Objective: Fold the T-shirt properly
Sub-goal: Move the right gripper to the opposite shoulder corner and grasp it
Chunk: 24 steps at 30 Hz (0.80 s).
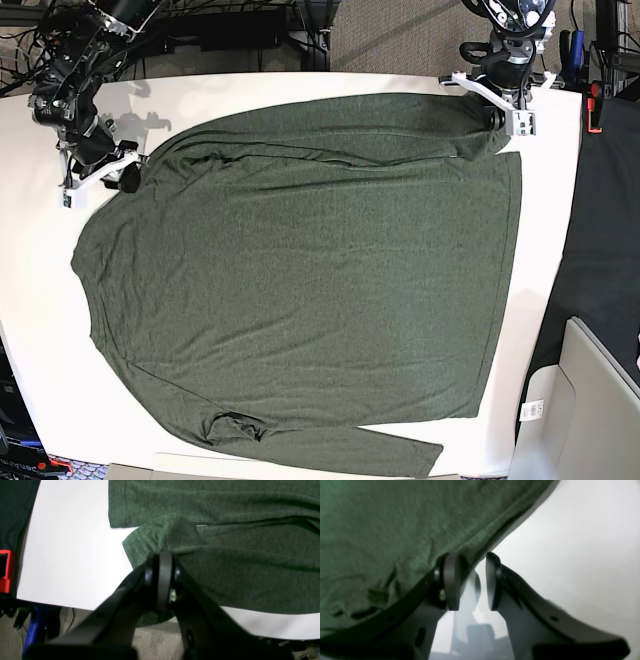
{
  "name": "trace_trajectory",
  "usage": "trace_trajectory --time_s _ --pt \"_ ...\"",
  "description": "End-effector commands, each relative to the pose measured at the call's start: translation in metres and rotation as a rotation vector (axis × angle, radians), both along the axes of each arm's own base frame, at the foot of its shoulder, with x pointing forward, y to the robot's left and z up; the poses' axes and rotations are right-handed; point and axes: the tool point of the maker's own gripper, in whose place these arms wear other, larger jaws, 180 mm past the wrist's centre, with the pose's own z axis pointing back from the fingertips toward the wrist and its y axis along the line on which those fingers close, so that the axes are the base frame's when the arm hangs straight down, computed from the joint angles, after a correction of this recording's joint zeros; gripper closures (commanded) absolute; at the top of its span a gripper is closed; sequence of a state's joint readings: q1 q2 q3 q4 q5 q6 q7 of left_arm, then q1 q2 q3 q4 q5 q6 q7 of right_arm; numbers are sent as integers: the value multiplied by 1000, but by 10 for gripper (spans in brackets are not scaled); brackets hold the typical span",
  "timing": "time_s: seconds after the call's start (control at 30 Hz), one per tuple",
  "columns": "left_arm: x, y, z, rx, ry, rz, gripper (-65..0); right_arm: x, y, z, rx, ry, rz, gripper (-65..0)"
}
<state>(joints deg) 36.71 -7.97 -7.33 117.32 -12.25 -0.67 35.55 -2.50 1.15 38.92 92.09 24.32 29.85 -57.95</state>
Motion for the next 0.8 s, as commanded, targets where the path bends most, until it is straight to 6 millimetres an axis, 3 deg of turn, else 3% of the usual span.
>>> trace_trajectory --time_s 0.0,0.1,0.23,0.6,0.77 --pt "3 1 8 11 -31 -6 -1 -18 -5 -19 -10 110 -19 -168" --pt "3 1 8 11 -31 -6 -1 -23 -7 -24 10 120 -43 -182" --pt "3 1 8 10 -32 -5 -1 -25 -6 -26 12 135 -34 -249" --pt "4 0 7 9 -31 -6 -1 -17 13 -34 102 124 -36 -247" --pt "4 1 7 9 -30 -6 -1 -18 22 -49 158 155 -37 -231"
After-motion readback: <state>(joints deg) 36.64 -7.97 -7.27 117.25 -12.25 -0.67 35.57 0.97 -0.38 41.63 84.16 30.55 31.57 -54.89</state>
